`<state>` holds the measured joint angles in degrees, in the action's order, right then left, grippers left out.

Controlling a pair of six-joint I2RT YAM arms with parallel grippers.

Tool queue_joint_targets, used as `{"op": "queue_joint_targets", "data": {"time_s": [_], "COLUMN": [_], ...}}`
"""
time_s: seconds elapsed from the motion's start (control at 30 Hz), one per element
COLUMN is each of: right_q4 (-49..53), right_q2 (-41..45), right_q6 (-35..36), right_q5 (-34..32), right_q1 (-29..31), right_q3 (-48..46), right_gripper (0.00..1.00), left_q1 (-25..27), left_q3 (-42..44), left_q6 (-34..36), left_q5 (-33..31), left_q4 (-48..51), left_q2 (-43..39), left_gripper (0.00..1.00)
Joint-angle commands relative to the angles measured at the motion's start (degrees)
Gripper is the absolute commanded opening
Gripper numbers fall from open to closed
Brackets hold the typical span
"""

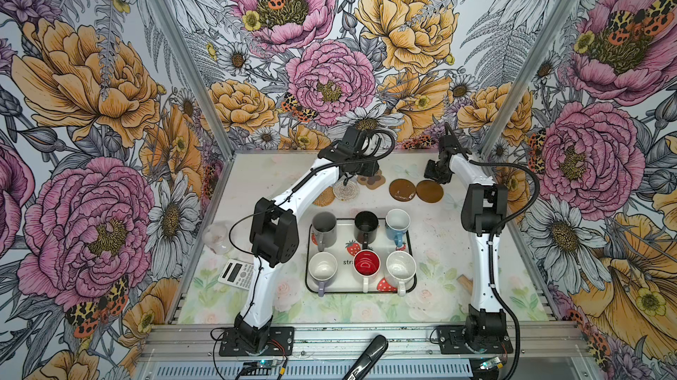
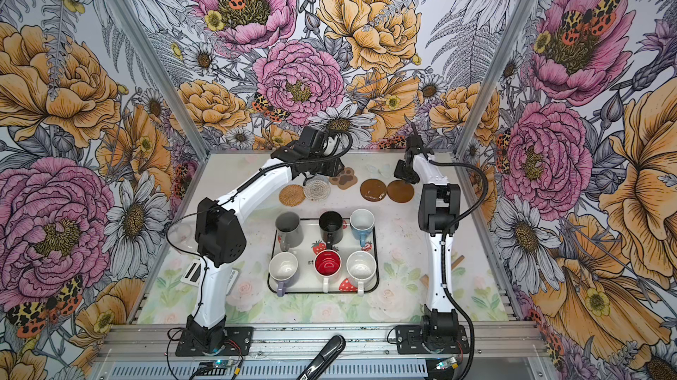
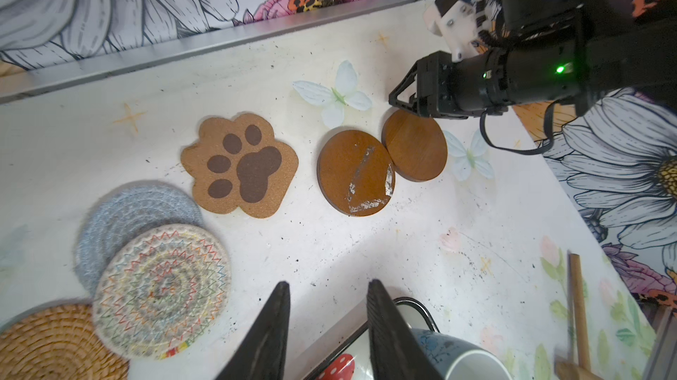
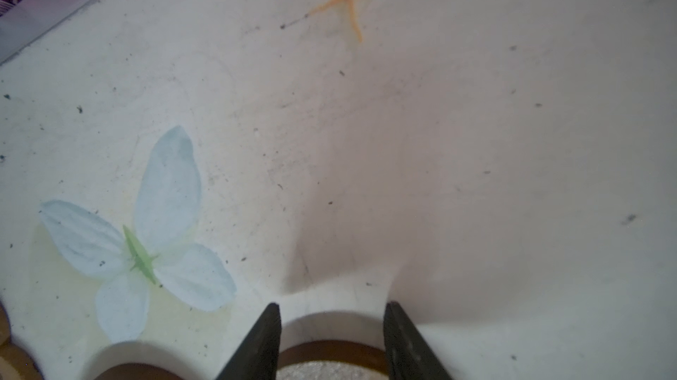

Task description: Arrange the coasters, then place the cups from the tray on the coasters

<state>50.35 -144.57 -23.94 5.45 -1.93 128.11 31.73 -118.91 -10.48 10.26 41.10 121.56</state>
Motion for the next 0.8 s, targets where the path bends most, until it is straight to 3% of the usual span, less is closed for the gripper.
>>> {"op": "queue_joint_targets", "data": {"time_s": [0.0,0.17,0.33,0.6,0.77], "right_q4": [2.4,2.3,2.3,2.3,2.0], "right_q2": [3.9,4.9,2.4,-3.4,-5.6], "right_q6": [0.3,0.6,0.3,-1.5,-1.2], "right_q5": [1.6,1.8,1.7,4.2,8.3], "right_q1": [-0.2,-0.3,-0.3,0.1,2.2], "right_q3": [2.6,5.8,10.3,15.1,19.1], "right_gripper": [0.49,0.49,0.49,0.48,0.48], "left_q1": [-5.0,-8.9,-10.4,-11.1,-11.8], "left_q3": [1.4,4.4,9.4,12.9,11.2], "left_q6": [0.1,0.9,-0.3,-2.7,-4.9], "left_q5": [-2.2,-7.2,-8.2,-3.7,0.8], "left_q4": [-2.1,-3.2,-8.1,-15.0,-22.1], "left_q2": [-7.2,-12.6,-15.8,-14.2,-7.7], "left_gripper": [0.38,0.39,0.39,0.39,0.38]}}
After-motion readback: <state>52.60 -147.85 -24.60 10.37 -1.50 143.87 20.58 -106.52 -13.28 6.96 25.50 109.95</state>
